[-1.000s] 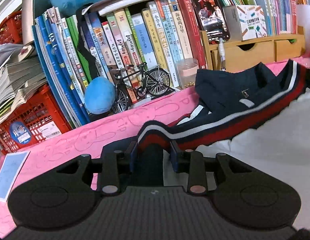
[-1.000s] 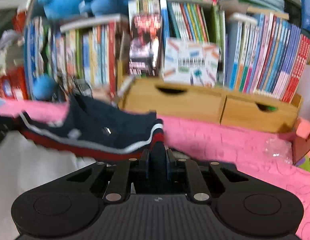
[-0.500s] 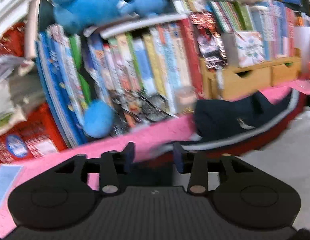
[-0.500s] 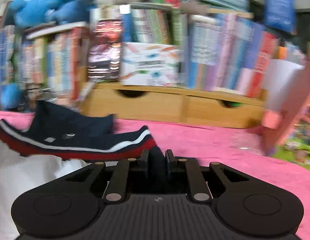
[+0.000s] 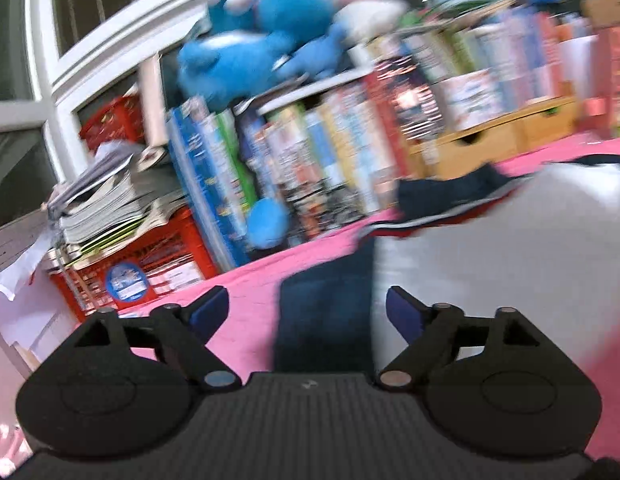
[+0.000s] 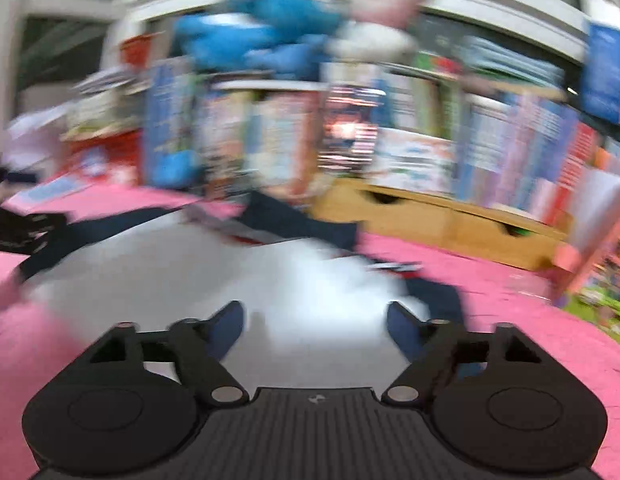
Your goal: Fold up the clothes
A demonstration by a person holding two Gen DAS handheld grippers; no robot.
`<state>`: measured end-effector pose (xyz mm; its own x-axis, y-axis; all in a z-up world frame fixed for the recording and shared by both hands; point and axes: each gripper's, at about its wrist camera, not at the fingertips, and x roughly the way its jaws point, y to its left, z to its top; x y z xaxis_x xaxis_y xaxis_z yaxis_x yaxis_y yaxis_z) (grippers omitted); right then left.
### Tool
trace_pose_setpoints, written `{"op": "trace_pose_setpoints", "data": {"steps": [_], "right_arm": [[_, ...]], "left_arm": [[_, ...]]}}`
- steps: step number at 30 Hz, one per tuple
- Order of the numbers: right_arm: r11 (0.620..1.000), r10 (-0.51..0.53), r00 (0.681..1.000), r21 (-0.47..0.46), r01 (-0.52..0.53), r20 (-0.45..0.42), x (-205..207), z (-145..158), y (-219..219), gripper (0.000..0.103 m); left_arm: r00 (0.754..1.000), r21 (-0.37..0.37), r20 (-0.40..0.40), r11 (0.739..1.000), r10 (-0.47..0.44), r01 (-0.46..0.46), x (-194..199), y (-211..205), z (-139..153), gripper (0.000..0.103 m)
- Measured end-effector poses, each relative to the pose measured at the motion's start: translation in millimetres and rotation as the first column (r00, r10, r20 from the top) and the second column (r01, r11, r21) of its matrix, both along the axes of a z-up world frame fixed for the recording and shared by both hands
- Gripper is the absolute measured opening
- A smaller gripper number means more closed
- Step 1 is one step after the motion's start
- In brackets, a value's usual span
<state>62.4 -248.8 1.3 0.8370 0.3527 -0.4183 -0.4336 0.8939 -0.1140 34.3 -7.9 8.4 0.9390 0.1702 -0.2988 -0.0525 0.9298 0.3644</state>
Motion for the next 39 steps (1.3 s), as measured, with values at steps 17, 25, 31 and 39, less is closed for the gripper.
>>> {"op": "trace_pose_setpoints", "data": {"steps": [17, 25, 31, 39], "right_arm": [[0.977, -0.164, 0.978, -0.155, 0.144, -0.126, 29, -31, 13, 0.041], [0.828, -0.56, 0.81, -0.161, 0.538, -0.175, 33, -33, -143, 0.04], [0.949, -0.287, 0.957, -0.142, 0.28, -0.029, -36, -28, -99, 0.041], [0.857, 0.331, 0.942, -0.436, -0.275, 0.056, -94, -43, 44, 0.057]], "left_arm": [[0.957, 0.245, -0.133, 0.945, 0.256, -0.219, 27, 13, -44, 0.092], [0.957, 0.261, -0.125, 0.939, 0.263, -0.224, 21, 7, -45, 0.091], [0.988, 0.275, -0.089, 0.957, 0.125, -0.097, -3, -13, -38, 0.09], [0.957, 0.254, -0.109, 0.923, -0.27, 0.289, -49, -74, -17, 0.091]]}}
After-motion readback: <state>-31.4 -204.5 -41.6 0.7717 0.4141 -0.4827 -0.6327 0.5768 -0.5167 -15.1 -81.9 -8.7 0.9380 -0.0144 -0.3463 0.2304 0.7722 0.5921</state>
